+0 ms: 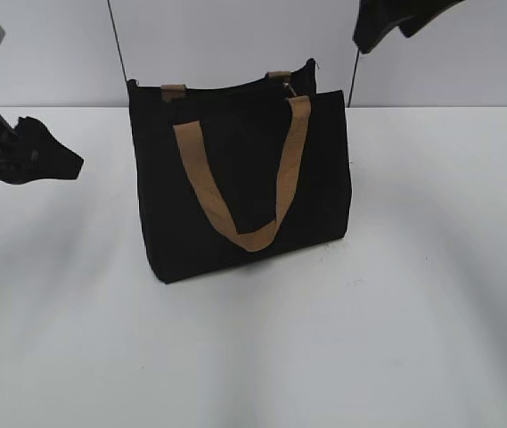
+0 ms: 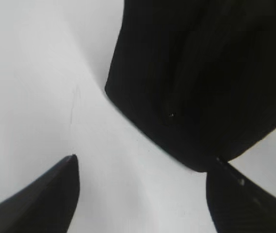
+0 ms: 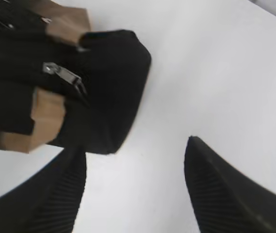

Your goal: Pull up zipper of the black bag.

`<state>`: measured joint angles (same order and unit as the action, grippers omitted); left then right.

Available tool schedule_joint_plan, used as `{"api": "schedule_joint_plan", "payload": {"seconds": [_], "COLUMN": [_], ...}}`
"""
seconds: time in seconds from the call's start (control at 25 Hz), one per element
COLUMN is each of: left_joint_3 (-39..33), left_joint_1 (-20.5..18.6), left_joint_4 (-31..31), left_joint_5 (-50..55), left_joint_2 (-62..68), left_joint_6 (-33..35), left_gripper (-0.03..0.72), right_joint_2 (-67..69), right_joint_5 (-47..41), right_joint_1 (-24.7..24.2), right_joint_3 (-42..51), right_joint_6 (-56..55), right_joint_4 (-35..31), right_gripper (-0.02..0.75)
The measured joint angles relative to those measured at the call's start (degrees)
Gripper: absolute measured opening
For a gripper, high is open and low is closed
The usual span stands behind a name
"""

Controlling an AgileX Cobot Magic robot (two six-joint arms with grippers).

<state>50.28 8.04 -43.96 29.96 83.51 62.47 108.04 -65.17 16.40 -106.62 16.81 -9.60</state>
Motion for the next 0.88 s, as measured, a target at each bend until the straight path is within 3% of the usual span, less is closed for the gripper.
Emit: {"api": "schedule_joint_plan", "payload": {"seconds": [0.12, 0.28, 0.4, 0.64, 0.88], "left_joint_3": [0.9, 5.3, 8.8, 10.5, 7.8], "left_joint_1": [-1.0, -3.5, -4.5, -4.5, -4.5], "left_joint_4": [7.9, 22.1, 29.1, 31.4, 31.5], "left_joint_5": [3.3, 13.0, 18.8, 20.2, 21.1], "left_joint_2": [-2.1, -2.6, -2.9, -9.5, -20.1], "left_joint_6": [-13.1, -32.3, -39.9, -43.6, -43.8], "left_gripper": [0.564, 0.530, 0.524, 0.510, 0.488], "right_joint_2": [-1.9, -5.3, -7.9, -16.7, -33.1], "right_joint_5": [-3.6, -4.3, -4.3, -4.4, -1.5], "right_joint_1": [-0.5, -4.4, -7.5, -10.1, -10.1], "right_joint_3": [0.0, 0.0, 0.0, 2.8, 25.4], "right_joint_6": [-3.4, -5.6, -6.0, -6.7, -8.7], "right_joint_4": [5.2, 7.5, 8.0, 8.3, 8.0], "right_gripper": [0.496, 0.497, 0.497, 0.497, 0.493]}}
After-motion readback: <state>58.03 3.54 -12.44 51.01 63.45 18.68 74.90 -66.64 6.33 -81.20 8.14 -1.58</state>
